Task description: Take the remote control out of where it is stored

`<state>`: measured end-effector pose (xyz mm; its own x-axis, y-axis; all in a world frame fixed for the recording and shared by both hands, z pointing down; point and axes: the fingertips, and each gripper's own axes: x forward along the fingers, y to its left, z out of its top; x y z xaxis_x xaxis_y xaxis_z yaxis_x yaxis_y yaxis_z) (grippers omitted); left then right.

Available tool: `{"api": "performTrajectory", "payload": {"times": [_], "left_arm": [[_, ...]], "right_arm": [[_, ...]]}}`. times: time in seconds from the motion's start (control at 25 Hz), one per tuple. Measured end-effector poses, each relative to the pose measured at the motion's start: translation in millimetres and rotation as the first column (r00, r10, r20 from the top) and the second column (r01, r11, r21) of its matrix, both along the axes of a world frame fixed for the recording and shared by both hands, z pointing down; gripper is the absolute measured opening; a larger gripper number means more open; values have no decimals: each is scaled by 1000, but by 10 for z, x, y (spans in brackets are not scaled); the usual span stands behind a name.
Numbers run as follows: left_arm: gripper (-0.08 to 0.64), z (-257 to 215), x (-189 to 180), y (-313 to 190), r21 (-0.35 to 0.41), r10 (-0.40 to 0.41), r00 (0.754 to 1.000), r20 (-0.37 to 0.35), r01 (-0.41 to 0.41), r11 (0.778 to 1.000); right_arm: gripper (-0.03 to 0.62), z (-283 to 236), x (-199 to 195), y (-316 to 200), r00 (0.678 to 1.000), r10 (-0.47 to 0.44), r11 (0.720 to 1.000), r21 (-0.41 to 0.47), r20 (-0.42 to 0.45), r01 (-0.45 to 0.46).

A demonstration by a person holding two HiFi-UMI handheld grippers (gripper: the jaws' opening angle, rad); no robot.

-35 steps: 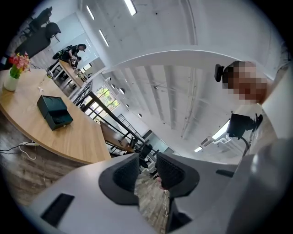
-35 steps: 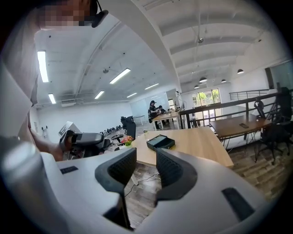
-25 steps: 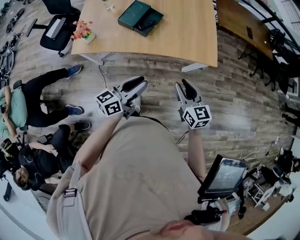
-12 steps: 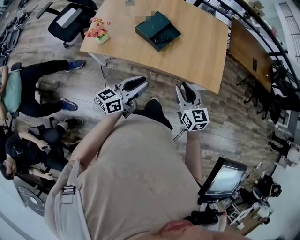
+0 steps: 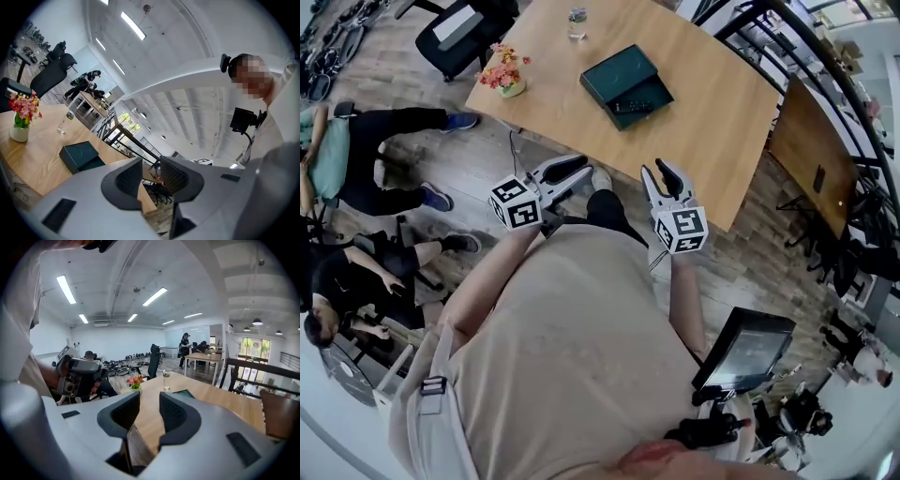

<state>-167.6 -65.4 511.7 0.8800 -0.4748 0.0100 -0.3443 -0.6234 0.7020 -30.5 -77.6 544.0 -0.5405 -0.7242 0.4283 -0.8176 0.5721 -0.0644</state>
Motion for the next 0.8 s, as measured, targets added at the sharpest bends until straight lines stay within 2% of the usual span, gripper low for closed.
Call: {"api": "performTrajectory", "payload": {"times": [0.16,0.32,0.48,0.6,0.8], "left_arm": [[103,-39,227,-334,-11,-47,999,10,47,999],[103,-114,418,-616,3,-87,995,44,87,996],[103,-106,572,-869,-28,-116,991,64,118,993],[103,-56,642,-973,-44,-118,988,97,123,991],[103,-31,626,-1130,1,-161,969,187,163,987]], "right_arm": [[135,78,253,-439,992,-77,997,5,-100,78],[135,173,468,-792,979,-144,990,-15,-144,143],[135,418,564,-1173,953,-231,973,-51,-195,225],[135,689,589,-1373,910,-309,951,-104,-276,292],[135,1119,558,-1596,797,-447,894,-177,-407,411]]}}
